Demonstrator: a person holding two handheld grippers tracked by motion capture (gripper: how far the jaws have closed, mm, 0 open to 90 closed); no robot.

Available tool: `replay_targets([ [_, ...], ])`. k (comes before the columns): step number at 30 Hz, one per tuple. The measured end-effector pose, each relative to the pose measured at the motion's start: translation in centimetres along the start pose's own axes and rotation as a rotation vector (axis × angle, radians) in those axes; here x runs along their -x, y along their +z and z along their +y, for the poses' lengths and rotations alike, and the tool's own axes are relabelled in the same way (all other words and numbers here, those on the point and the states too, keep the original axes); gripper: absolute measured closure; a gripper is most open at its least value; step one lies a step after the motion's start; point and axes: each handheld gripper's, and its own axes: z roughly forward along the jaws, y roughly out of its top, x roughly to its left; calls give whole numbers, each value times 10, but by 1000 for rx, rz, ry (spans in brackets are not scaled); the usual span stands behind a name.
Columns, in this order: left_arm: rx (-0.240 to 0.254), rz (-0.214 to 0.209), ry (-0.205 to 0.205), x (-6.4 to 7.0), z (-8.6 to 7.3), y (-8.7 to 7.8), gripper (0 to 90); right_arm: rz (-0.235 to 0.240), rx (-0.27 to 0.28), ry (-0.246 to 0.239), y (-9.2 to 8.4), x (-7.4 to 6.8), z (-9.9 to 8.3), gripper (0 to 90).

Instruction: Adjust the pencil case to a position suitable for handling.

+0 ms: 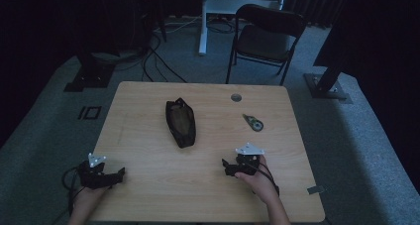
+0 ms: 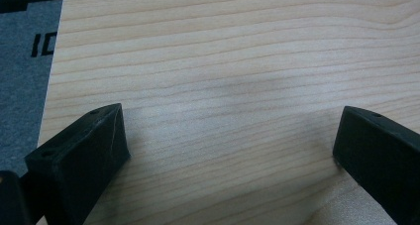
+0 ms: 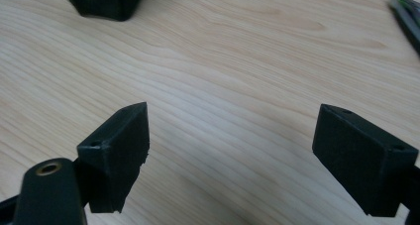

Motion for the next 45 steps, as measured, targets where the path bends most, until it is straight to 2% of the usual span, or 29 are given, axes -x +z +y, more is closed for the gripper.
replay_targets([
  [12, 0, 0, 0, 0, 0, 0, 6, 71, 19, -41, 16, -32, 15, 166],
  [28, 0, 0, 0, 0, 0, 0, 6, 115, 53, -74, 35, -66, 37, 167],
  [34, 0, 0, 0, 0, 0, 0, 6, 143, 81, -90, 41, -80, 46, 167],
  [40, 0, 0, 0, 0, 0, 0, 6, 147, 101, -101, 48, -93, 57, 167],
  [45, 0, 0, 0, 0, 0, 0, 6, 135, 111, -100, 54, -99, 62, 196],
])
